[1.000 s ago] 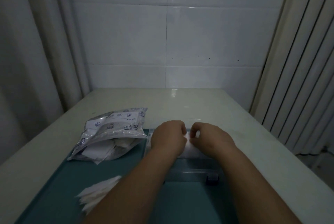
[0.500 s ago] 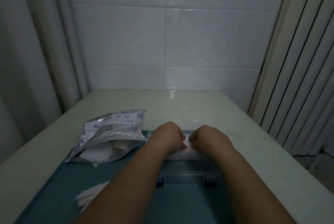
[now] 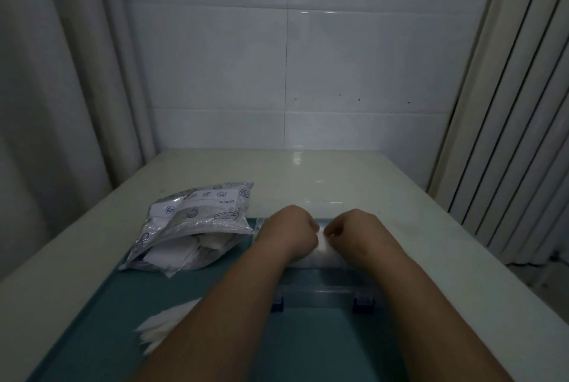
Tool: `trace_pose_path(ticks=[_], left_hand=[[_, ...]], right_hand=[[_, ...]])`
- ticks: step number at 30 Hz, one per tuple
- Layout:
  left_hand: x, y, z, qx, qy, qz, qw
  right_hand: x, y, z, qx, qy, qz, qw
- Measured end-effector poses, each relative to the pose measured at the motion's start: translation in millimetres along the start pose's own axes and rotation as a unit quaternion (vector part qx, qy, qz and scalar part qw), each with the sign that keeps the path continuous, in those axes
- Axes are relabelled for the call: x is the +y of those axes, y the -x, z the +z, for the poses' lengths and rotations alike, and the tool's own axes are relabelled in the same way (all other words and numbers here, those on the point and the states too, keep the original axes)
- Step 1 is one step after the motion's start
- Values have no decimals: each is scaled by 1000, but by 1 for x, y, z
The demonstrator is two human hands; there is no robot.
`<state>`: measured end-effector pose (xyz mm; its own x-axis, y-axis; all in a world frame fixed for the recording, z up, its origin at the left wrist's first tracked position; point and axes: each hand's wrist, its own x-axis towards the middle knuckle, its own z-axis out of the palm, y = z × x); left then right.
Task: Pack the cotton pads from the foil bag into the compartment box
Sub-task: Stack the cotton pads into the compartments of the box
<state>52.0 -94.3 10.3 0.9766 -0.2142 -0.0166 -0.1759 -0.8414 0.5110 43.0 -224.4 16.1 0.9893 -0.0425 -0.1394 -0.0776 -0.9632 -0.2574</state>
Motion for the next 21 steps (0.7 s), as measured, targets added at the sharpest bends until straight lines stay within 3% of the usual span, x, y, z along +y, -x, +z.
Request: trace_pose_path(ticks=[7, 13, 21], left_hand=[[-6, 12, -11, 69, 105, -2, 992], [-19, 31, -32, 69, 196, 6, 978], [-43, 56, -68, 100, 233, 14, 967]], right_hand=[[-5, 10, 1, 92, -35, -22, 995], [-15, 23, 3, 166, -98, -62, 979], [-44, 36, 12, 152, -170, -99, 969]])
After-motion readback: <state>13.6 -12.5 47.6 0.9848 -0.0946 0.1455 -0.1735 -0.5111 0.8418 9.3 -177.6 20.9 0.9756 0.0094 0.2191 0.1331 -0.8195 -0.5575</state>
